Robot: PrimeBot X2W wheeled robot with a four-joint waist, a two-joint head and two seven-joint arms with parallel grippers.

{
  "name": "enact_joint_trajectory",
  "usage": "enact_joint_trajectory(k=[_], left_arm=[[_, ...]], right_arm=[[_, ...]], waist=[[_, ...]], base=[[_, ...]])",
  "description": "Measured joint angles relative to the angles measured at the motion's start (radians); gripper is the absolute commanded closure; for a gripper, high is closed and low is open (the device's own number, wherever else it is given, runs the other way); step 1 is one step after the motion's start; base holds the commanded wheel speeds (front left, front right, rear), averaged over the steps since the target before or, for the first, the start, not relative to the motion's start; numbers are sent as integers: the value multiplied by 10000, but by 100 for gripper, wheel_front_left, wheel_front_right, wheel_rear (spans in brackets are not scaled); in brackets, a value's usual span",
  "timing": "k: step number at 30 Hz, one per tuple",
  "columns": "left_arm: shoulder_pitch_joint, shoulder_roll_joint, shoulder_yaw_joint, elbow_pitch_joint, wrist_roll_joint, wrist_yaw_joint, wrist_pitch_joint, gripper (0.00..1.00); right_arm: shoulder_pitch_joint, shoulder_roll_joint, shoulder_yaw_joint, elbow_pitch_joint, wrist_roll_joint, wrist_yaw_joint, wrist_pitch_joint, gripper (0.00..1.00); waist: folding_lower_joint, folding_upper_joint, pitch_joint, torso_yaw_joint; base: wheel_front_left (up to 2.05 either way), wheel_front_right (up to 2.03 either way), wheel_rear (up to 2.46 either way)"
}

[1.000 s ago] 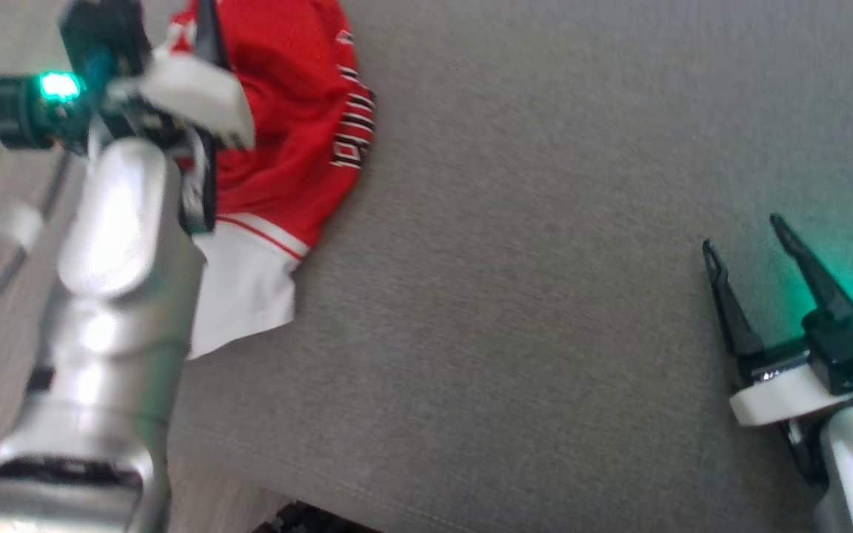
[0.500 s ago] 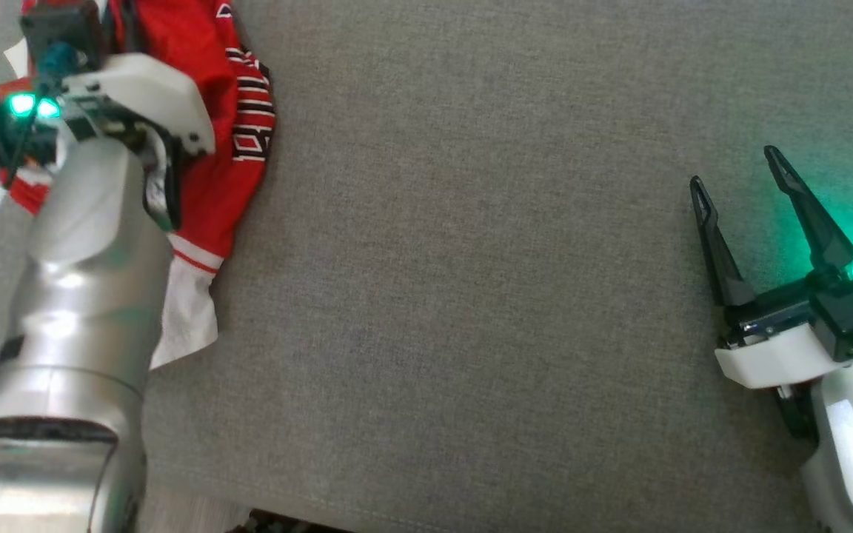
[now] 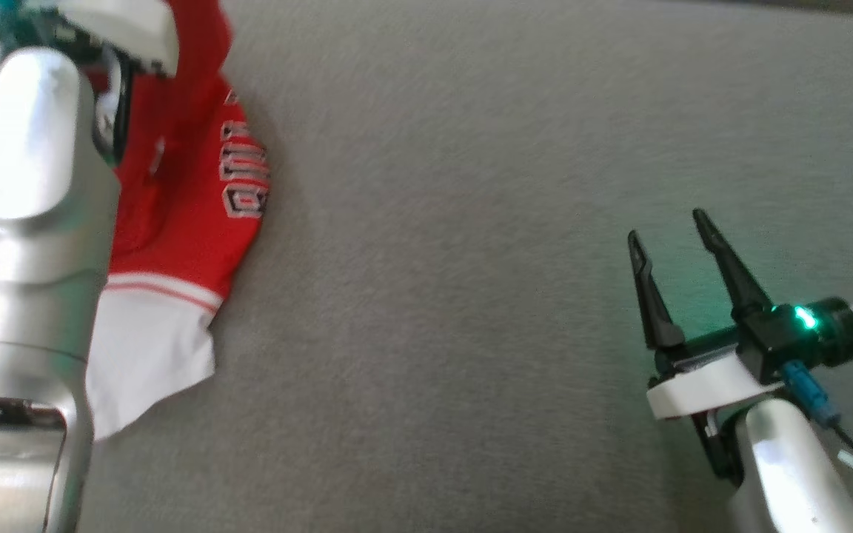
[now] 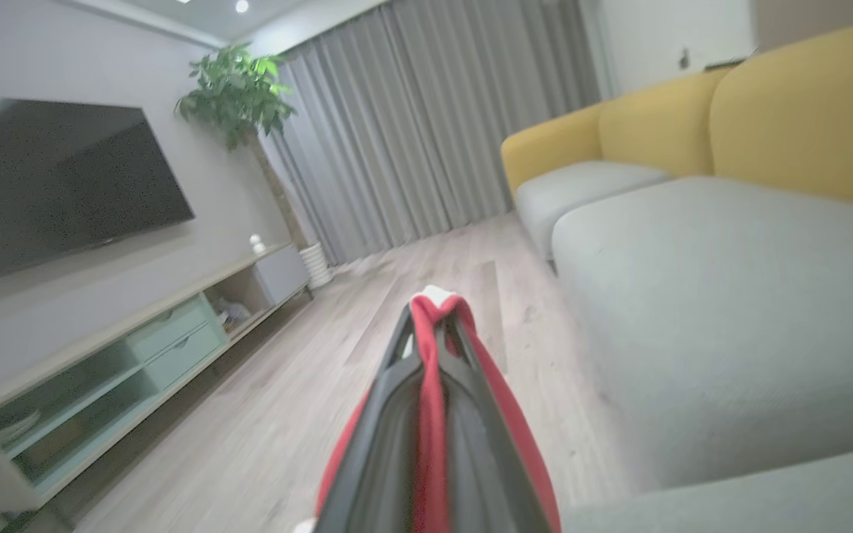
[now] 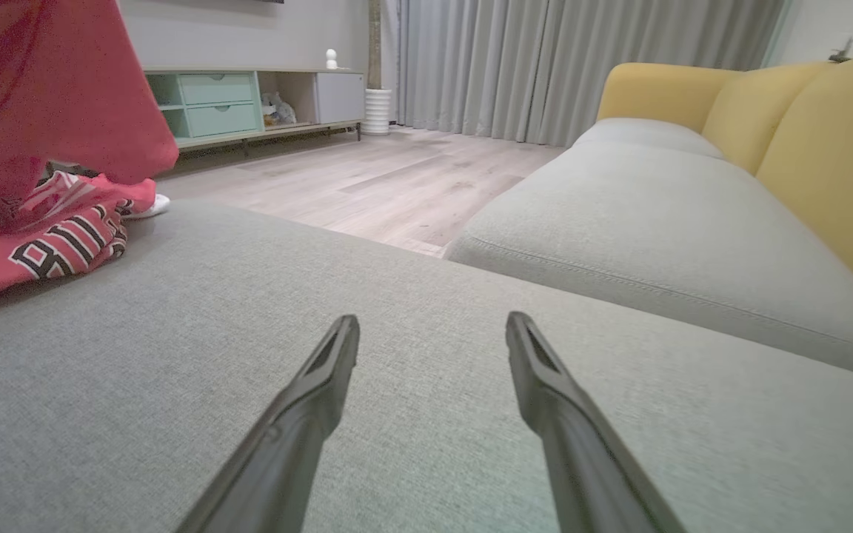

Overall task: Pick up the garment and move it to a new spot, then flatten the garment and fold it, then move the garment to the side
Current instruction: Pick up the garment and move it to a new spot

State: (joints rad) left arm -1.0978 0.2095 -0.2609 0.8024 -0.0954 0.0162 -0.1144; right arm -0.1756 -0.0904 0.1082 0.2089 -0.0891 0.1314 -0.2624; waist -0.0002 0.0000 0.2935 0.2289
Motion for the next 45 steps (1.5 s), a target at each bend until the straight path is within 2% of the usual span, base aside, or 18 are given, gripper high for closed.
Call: enact_joint_trajectory(k=[3, 8, 13, 17, 21, 26, 27, 29, 30, 31, 32, 36, 39, 40, 42, 45], left_arm=[[-51, 63, -155, -1035, -4, -362, 420, 100], [-31, 136, -384, -2696, -196, -775, 1258, 100], [42, 278, -683, -3799, -288, -930, 2088, 100], [446, 291, -955, -4107, -313, -978, 2288, 100], [1452, -81, -1563, -4128, -468, -1055, 2201, 100], [3481, -1047, -2901, -3900, -637, -1193, 1705, 100], [3957, -1250, -3170, -3722, -771, -1223, 1461, 97], [4808, -1436, -3703, -3239, -809, -1223, 934, 83], [5203, -1482, -3881, -2970, -882, -1223, 642, 69], [5538, -1486, -4042, -2729, -1007, -1220, 343, 0], [5803, -1486, -4263, -2477, -1026, -1185, 21, 0], [6151, -1536, -4836, -2192, -1281, -562, -1091, 0], [6280, -1555, -5049, -2428, -2130, 257, -1269, 0], [6585, -1565, -5093, -2638, -2491, 941, -1356, 0], [7002, -1532, -5120, -2953, -2665, 1214, -1367, 0], [7695, -1572, -4890, -4126, -2406, 1461, -1379, 0]], right_arm=[[171, 221, -40, 88, 0, 0, 0, 0], [575, 313, -96, 150, 205, 0, 0, 0], [651, 336, 33, 33, 905, 0, 0, 0], [640, 347, 219, -73, 1191, 0, 0, 0], [633, 351, 232, -140, 1398, 0, 0, 0], [629, 351, 203, -148, 1670, 0, 0, 0], [629, 351, 180, -146, 1724, 0, 0, 0], [625, 353, 155, -113, 1770, 0, 0, 0], [616, 360, 150, -94, 1770, 0, 0, 0], [611, 368, 144, -75, 1770, 0, 0, 0], [610, 378, 136, -44, 1770, 0, 0, 0], [610, 399, 36, 6, 1687, 0, 0, 0], [629, 414, -50, 59, 1499, 0, 0, 0], [664, 416, -121, 105, 1383, 0, 0, 0], [715, 418, -167, 127, 1294, 0, 2, 0], [984, 420, -268, 144, 1141, 0, 2, 0]], waist=[[-2, 0, -564, -478], [-1, 0, -1235, -1661], [0, 0, -1643, -3060], [0, 0, -1758, -4252], [1, 0, -1696, -5355], [1, 0, -1317, -6344], [1, 0, -1178, -6445], [4, 0, -904, -6554], [5, 0, -786, -6577], [4, 0, -694, -6571], [5, 0, -637, -6521], [4, 0, -613, -6112], [2, 0, -788, -5656], [2, 0, -964, -5334], [2, 0, -1183, -5023], [1, 0, -1541, -4522]], base=[[0, 0, 0], [0, 0, 0], [0, 0, 0], [0, 0, 0], [0, 0, 0], [0, 0, 0], [0, 0, 0], [0, 0, 0], [0, 0, 0], [0, 0, 0], [0, 0, 0], [0, 0, 0], [0, 0, 0], [0, 0, 0], [0, 0, 0], [0, 0, 0]])
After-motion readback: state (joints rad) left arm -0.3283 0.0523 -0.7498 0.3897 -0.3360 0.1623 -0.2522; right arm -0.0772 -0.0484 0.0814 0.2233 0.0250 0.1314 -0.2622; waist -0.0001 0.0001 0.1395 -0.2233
